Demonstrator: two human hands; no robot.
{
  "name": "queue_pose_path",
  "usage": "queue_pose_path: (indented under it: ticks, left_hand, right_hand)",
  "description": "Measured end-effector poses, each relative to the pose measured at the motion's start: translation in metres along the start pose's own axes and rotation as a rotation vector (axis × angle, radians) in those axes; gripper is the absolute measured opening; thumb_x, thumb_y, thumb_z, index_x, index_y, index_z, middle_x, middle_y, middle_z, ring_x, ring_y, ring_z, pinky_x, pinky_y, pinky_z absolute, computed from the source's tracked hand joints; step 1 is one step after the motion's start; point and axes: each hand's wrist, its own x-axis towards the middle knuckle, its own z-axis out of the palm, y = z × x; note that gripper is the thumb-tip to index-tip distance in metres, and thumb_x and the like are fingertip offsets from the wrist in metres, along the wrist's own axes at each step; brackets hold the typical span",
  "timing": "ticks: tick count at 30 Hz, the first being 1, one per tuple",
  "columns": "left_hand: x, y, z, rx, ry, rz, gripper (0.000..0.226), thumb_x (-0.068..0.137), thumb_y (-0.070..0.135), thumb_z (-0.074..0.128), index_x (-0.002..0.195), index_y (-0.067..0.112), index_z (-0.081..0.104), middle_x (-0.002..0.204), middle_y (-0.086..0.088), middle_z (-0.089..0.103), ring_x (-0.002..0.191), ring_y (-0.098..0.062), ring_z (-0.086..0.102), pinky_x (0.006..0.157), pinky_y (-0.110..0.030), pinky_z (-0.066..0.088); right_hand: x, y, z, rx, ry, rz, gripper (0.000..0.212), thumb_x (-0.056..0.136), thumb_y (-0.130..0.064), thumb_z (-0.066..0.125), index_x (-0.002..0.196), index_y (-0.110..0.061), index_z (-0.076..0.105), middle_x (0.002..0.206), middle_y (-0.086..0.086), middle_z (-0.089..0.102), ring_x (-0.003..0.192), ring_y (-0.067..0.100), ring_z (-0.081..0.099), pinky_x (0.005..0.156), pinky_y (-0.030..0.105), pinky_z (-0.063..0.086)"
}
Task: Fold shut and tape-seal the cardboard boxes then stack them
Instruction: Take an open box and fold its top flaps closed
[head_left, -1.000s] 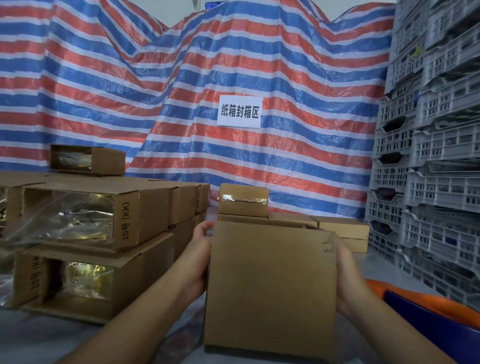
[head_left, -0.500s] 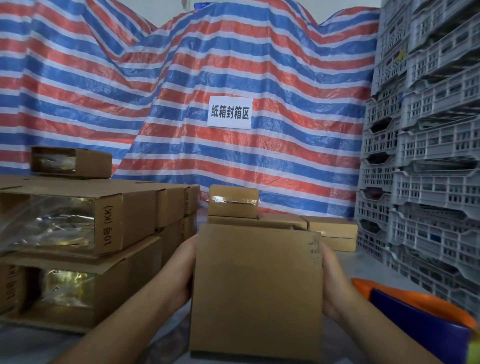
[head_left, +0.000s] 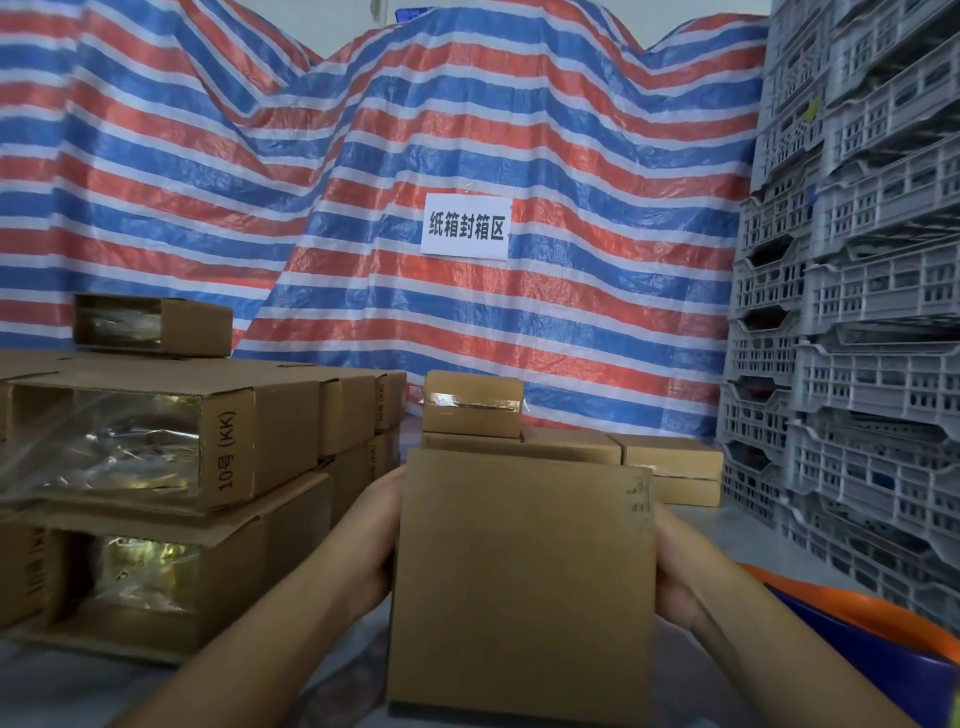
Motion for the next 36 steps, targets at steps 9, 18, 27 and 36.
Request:
queue_pose_path:
  ticks: [9,18,27,36]
  left_hand:
    - [0.002,0.013,-0.010,0.197,0.287,0.490,0.034,0.101,0.035,0.044,0.092,0.010,0.065,0.089,-0.022,0.065,0.087,-0.037,0.064,0.076,-0.045,0.053]
    - [-0.008,0.021,-0.008,0.355,-0.186,0.502,0.041,0.074,0.065,0.043,0.089,0.044,0.075,0.096,0.022,0.071,0.090,0.002,0.067,0.067,-0.016,0.052]
    - [-0.004,0.018,-0.007,0.265,-0.115,0.459,0.023,0.088,0.021,0.067,0.110,0.028,0.068,0.093,0.012,0.071,0.084,-0.005,0.069,0.064,-0.017,0.055]
    - [0.003,0.010,-0.005,0.224,-0.050,0.402,0.034,0.087,0.001,0.067,0.111,0.025,0.067,0.099,0.011,0.072,0.100,-0.019,0.064,0.073,-0.020,0.055]
  right_hand:
    - [-0.002,-0.005,0.005,0.015,-0.008,0.035,0.023,0.058,-0.030,0.068,0.043,-0.012,0.069,0.050,0.005,0.062,0.041,0.016,0.061,0.041,0.023,0.050]
    - [0.003,-0.005,-0.001,-0.010,0.008,-0.014,0.026,0.072,-0.026,0.070,0.049,-0.014,0.071,0.056,0.007,0.064,0.047,0.017,0.063,0.045,0.024,0.053]
    - [0.010,0.000,-0.009,0.052,-0.051,-0.012,0.019,0.067,-0.029,0.071,0.061,-0.012,0.078,0.067,0.010,0.071,0.056,0.020,0.069,0.050,0.028,0.056]
    - [0.016,0.002,-0.015,0.160,-0.049,0.031,0.034,0.094,-0.034,0.059,0.112,-0.011,0.075,0.112,0.019,0.073,0.094,0.030,0.073,0.083,0.039,0.058]
